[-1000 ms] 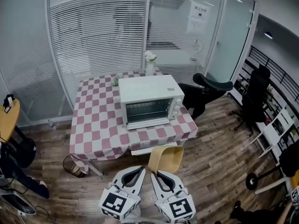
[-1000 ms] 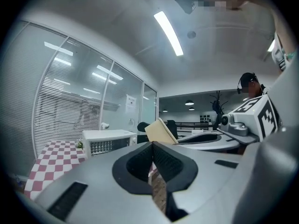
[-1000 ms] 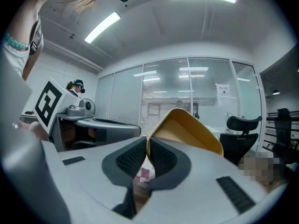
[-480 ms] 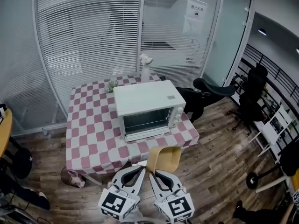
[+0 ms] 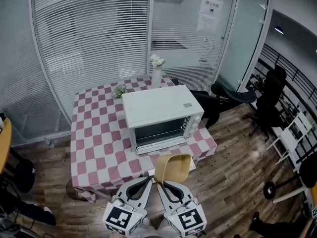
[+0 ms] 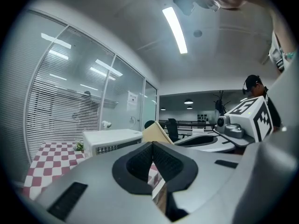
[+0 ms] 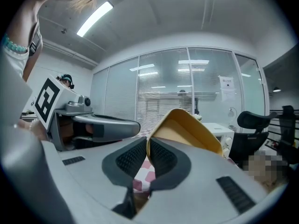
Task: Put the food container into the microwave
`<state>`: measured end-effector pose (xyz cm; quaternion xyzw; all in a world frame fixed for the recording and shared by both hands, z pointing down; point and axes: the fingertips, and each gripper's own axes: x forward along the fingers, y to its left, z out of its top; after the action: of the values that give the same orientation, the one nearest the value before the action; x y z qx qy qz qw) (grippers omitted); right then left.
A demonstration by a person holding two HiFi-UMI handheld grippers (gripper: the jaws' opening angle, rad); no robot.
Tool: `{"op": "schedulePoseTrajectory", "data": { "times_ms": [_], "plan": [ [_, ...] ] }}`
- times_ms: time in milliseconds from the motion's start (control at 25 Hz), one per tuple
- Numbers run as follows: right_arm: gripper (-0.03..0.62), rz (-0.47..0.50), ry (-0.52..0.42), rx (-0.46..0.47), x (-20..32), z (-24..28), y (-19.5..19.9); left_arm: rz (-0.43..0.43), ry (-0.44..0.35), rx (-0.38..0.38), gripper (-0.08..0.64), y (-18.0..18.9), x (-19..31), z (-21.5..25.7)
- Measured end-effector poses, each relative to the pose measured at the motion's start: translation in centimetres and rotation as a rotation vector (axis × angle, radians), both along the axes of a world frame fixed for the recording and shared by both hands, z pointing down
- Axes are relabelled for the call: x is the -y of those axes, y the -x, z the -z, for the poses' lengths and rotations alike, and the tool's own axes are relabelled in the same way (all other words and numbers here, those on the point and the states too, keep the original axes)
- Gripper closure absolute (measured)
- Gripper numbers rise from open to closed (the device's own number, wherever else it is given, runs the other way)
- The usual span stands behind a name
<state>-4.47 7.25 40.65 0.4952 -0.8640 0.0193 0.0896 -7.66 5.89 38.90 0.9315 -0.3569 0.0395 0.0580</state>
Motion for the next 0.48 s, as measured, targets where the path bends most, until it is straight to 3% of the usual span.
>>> {"op": "schedulePoseTrajectory", "data": {
  "times_ms": [240, 480],
  "plan": [
    [0.574, 0.064, 0.03, -0.008, 3.1, -0.2, 0.0, 0.065, -0.006, -0.002, 0.549, 0.0, 3.6, -0.2],
    [0.574, 0.118, 0.034, -0.01, 8.1, 0.0, -3.1, 0.127, -0.014, 0.015, 0.549, -2.5, 8.6, 0.1]
  ]
}}
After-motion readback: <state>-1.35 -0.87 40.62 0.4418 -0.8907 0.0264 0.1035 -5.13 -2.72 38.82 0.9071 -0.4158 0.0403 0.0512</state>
